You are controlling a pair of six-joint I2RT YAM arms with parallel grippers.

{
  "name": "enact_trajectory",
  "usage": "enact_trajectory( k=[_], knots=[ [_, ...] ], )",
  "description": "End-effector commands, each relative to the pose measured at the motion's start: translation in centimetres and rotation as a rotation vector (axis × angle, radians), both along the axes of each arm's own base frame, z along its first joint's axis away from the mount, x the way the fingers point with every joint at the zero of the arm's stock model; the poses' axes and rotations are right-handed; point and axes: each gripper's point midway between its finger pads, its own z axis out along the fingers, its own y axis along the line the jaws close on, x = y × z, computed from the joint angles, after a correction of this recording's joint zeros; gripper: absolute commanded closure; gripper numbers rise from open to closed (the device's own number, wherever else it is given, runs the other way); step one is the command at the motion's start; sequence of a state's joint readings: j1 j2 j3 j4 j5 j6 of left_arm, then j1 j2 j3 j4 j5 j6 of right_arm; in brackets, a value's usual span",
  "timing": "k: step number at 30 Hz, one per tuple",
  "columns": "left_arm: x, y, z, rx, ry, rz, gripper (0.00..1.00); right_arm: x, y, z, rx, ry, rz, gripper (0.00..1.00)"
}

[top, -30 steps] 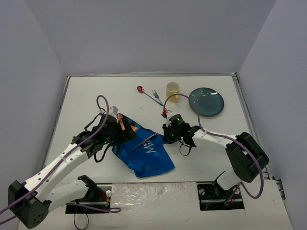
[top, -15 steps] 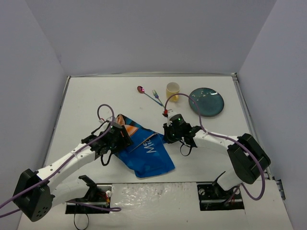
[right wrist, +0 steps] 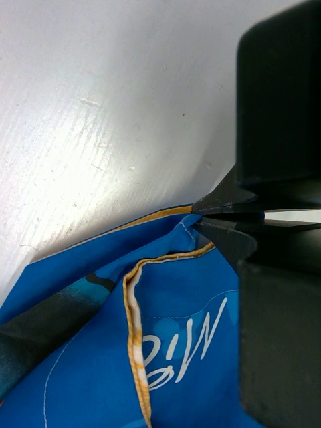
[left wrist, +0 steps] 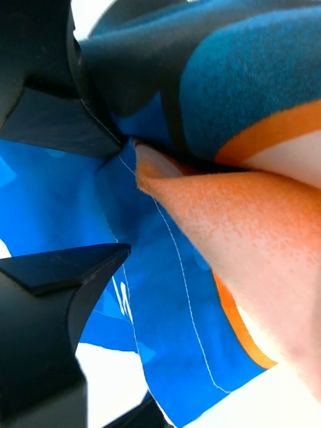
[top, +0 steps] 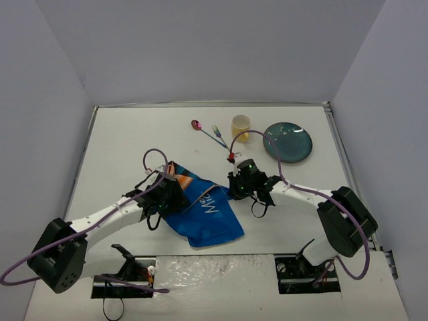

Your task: Set the dinner table for one person

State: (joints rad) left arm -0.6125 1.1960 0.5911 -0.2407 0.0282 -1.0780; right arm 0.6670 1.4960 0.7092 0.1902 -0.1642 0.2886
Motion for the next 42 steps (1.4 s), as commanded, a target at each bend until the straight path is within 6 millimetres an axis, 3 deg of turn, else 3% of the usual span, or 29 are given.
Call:
enact_trajectory(
  k=[1,2,9,12,15,18,20,23,24,25,26,28,31,36,39,42],
  knots=[
    [1.6,-1.5,1.4,-0.061,-0.079,-0.007,0.55,1.3,0.3,2.2,0.048,-0.072,-0.027,1.00],
    [1.6,-1.4,1.4,-0.061,-0.079,-0.006,0.56,1.3,0.3,2.2,0.046,-0.072,-0.028,1.00],
    [1.9,-0.4,1.6,-0.018,-0.109,0.011,0.97,1.5,0.2,3.0,0.052,-0.090,-0.034,1.00],
    [2.1,0.3,3.1,0.021,-0.141,-0.003,1.00,1.9,-0.1,4.1,0.038,-0.117,-0.048,1.00],
    [2.5,2.0,7.2,0.114,-0.213,-0.030,1.00,2.9,-0.9,6.5,0.003,-0.174,-0.072,1.00],
    [3.5,4.1,12.5,0.189,-0.305,-0.041,1.00,3.9,-1.6,10.0,-0.023,-0.237,-0.105,1.00],
    [4.4,6.2,18.0,0.264,-0.398,-0.040,1.00,4.9,-2.7,13.5,-0.053,-0.307,-0.149,1.00],
    [4.6,10.3,22.7,0.467,-0.463,-0.038,1.00,5.9,-3.8,19.5,-0.060,-0.421,-0.193,1.00],
    [4.6,11.3,24.3,0.513,-0.487,-0.027,1.00,5.6,-4.1,19.6,-0.073,-0.422,-0.185,1.00],
    [4.5,12.6,25.5,0.569,-0.493,-0.012,1.00,6.1,-4.4,22.8,-0.055,-0.482,-0.210,1.00],
    [4.6,13.4,27.2,0.606,-0.522,0.009,1.00,6.2,-4.6,24.2,-0.053,-0.508,-0.221,1.00],
    [4.3,16.5,33.1,0.725,-0.632,0.097,1.00,6.3,-5.3,28.0,-0.047,-0.580,-0.234,1.00],
    [3.2,19.1,38.5,0.812,-0.732,0.183,1.00,6.2,-6.0,32.7,-0.019,-0.675,-0.248,1.00],
    [1.2,22.1,44.0,0.920,-0.870,0.278,1.00,5.1,-7.2,37.9,0.039,-0.778,-0.269,1.00],
    [-0.4,23.6,45.5,0.961,-0.918,0.331,1.00,3.9,-7.4,39.6,0.088,-0.809,-0.248,1.00],
    [-2.7,25.1,46.4,0.976,-0.972,0.370,1.00,1.5,-7.5,41.4,0.165,-0.848,-0.182,1.00]
  ],
)
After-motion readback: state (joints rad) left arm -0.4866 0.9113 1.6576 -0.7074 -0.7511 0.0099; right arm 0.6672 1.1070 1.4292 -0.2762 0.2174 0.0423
